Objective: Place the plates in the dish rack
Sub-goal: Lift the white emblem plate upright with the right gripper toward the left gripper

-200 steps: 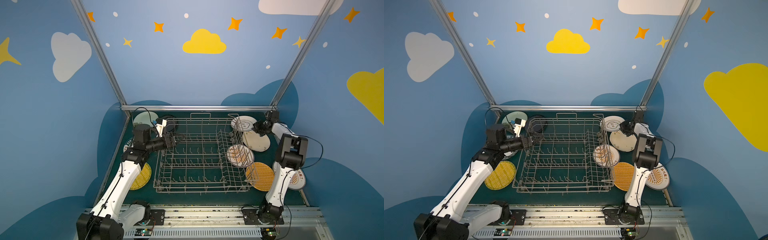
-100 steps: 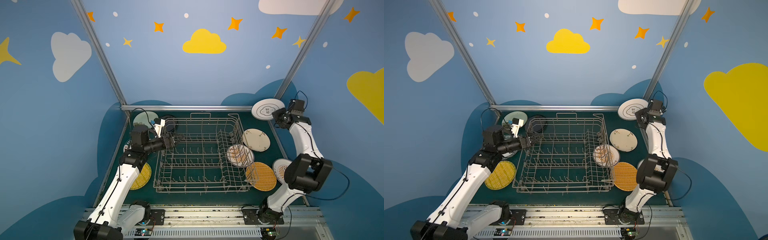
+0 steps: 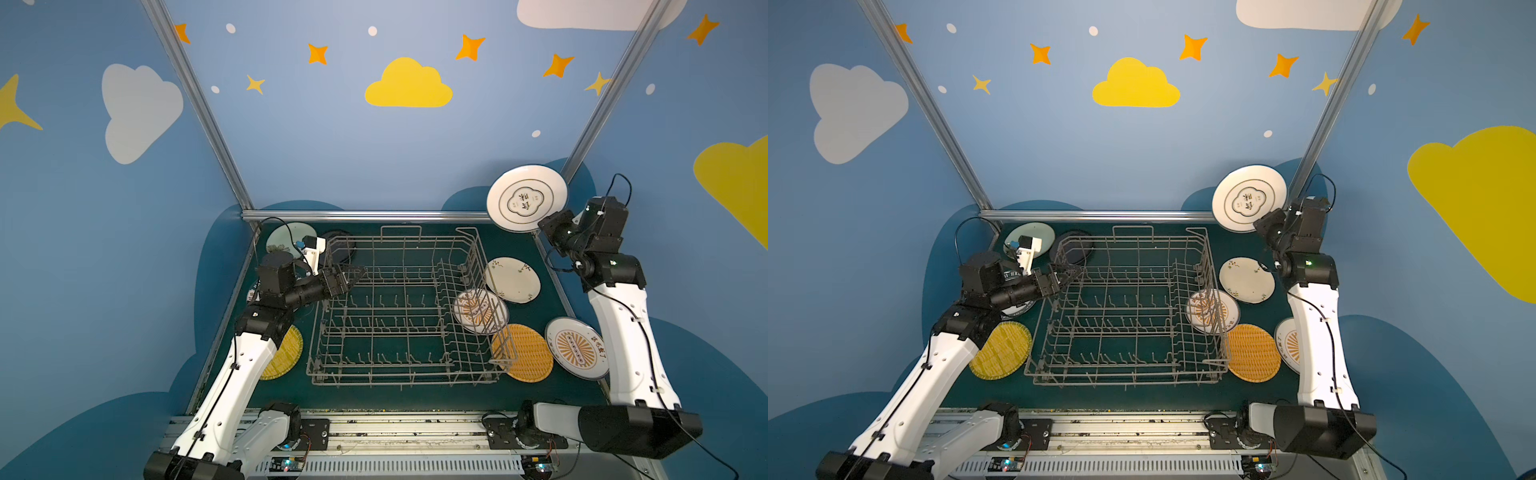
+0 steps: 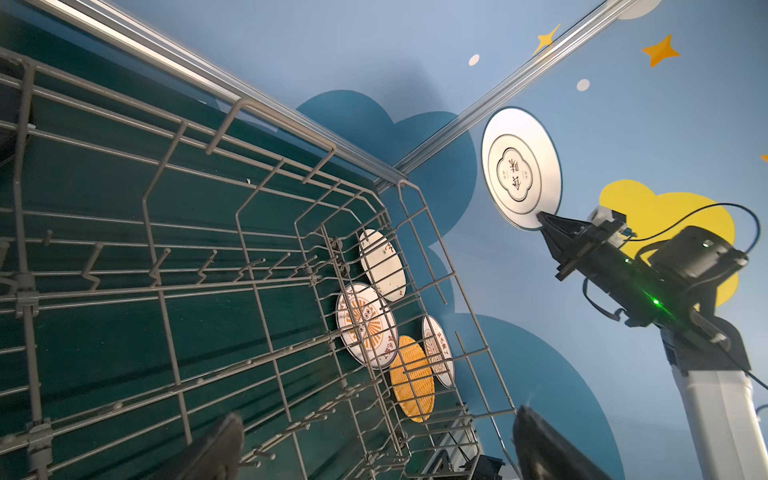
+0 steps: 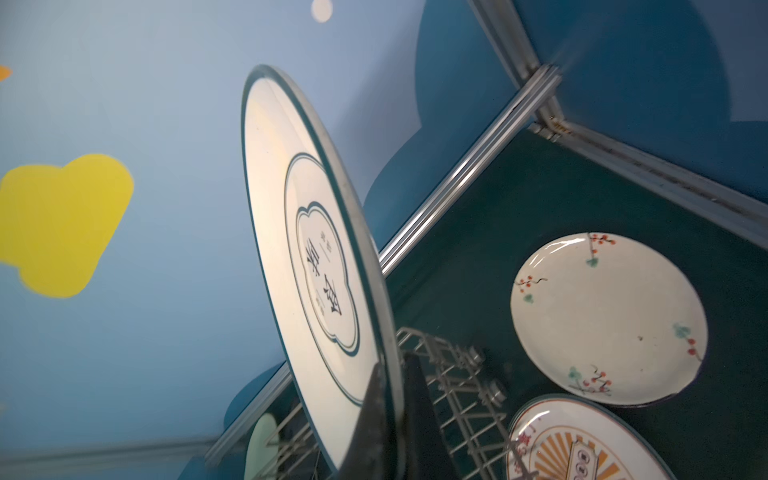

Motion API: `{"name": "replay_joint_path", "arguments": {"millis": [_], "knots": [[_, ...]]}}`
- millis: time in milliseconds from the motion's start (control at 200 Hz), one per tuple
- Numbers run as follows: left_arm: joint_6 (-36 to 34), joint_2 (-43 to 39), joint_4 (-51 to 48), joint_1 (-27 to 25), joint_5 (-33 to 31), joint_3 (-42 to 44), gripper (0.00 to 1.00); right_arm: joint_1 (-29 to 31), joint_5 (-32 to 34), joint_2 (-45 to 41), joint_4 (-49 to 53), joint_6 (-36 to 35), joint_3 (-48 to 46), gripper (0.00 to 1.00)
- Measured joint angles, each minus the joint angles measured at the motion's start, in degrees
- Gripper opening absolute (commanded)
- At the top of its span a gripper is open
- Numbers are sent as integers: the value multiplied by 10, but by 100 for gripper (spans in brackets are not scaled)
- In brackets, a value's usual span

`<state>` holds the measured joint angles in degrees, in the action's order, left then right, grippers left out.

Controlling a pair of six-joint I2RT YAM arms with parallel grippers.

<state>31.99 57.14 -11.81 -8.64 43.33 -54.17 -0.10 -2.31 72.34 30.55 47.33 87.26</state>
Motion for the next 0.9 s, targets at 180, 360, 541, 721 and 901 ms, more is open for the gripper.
{"name": "replay_joint_path", "arguments": {"millis": [180, 360, 541, 721, 901], "knots": [[2, 0, -1, 0, -12, 0, 100, 75, -78, -24, 6, 12, -13, 0], [41, -21, 18, 0, -46, 15, 100, 165, -136, -7, 7, 14, -34, 0], [86, -60, 59, -1, -61, 52, 99, 247, -194, 26, 7, -18, -37, 0], [77, -15, 39, -11, -44, 13, 87, 285, -242, 48, 6, -44, -37, 0], [76, 45, 38, -30, -8, -13, 70, 299, -269, 57, 0, -54, -48, 0]]}}
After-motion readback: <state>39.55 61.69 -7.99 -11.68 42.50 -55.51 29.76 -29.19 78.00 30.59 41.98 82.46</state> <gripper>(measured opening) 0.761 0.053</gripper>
